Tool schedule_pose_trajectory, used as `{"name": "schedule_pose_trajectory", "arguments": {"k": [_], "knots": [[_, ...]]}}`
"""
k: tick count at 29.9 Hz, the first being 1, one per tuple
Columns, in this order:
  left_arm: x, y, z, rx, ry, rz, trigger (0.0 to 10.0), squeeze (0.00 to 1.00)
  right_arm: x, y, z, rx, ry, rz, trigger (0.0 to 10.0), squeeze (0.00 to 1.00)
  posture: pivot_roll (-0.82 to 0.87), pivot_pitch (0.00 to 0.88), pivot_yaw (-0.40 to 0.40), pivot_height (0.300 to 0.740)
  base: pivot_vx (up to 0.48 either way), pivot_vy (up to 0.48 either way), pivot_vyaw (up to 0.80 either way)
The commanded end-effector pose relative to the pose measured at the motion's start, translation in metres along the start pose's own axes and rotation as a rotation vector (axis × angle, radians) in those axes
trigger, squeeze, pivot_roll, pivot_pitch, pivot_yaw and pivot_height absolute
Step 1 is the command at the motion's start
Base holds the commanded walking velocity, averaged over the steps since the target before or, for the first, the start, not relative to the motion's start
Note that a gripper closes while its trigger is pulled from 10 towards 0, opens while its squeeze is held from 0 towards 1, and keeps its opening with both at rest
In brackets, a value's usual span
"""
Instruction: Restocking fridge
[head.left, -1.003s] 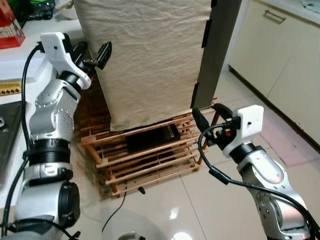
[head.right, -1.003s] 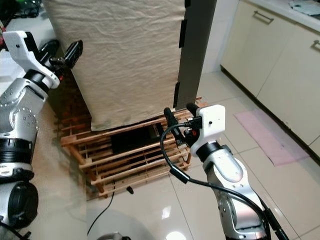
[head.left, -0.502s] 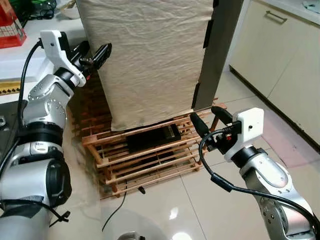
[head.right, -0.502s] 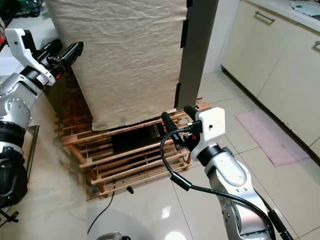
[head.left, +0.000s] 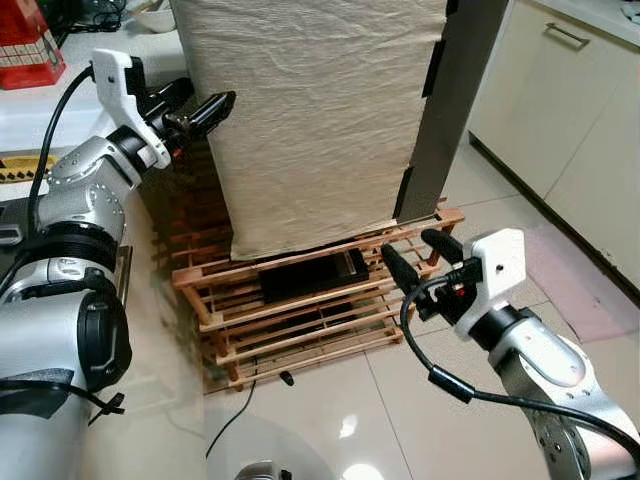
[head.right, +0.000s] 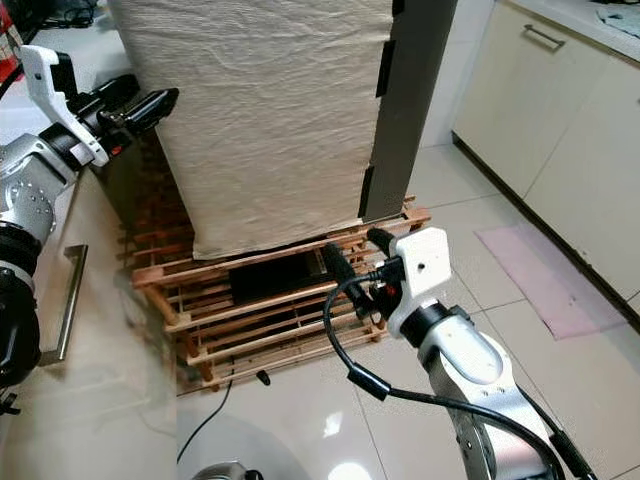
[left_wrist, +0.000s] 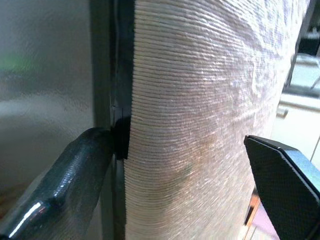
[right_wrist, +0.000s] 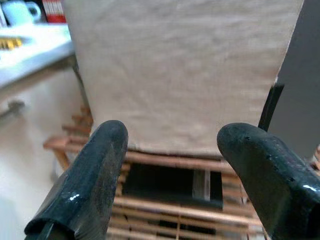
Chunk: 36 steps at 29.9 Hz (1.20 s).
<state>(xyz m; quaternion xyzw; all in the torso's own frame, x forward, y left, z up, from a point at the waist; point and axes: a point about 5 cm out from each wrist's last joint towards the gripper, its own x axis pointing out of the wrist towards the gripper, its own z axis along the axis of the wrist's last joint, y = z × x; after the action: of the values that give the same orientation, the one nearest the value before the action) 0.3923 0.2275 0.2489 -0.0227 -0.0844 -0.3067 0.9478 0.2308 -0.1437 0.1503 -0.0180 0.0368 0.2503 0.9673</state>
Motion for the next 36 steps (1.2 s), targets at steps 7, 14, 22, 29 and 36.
{"name": "schedule_pose_trajectory", "arguments": {"k": [7,14,22,29,36], "knots": [[0.019,-0.039,0.000,0.084,0.085,-0.420,10.0,0.00,-0.022,-0.021,-0.041,0.028,0.163,-0.206,10.0,0.00,-0.06,0.034,0.040,0.740,0.000,0.000,0.00],[-0.016,-0.073,0.009,-0.126,0.114,-0.841,10.0,0.00,-0.050,-0.036,-0.075,0.062,0.286,-0.378,10.0,0.00,-0.05,0.047,0.034,0.740,0.000,0.000,0.00],[-0.048,-0.079,0.035,-0.405,-0.176,-0.758,10.0,0.00,-0.112,-0.074,-0.134,0.074,0.565,-0.808,10.0,0.00,-0.04,0.055,0.012,0.740,0.000,0.000,0.00],[-0.048,-0.054,0.008,-0.283,-0.119,-0.294,10.0,0.00,-0.141,-0.095,-0.134,0.138,0.507,-1.058,10.0,0.00,-0.04,0.052,0.000,0.740,0.000,0.000,0.00],[-0.024,-0.080,-0.037,-0.111,0.125,-0.065,10.0,0.00,-0.142,-0.099,-0.126,0.127,0.428,-1.101,10.0,0.00,-0.05,0.045,-0.003,0.740,0.000,0.000,0.00]]}}
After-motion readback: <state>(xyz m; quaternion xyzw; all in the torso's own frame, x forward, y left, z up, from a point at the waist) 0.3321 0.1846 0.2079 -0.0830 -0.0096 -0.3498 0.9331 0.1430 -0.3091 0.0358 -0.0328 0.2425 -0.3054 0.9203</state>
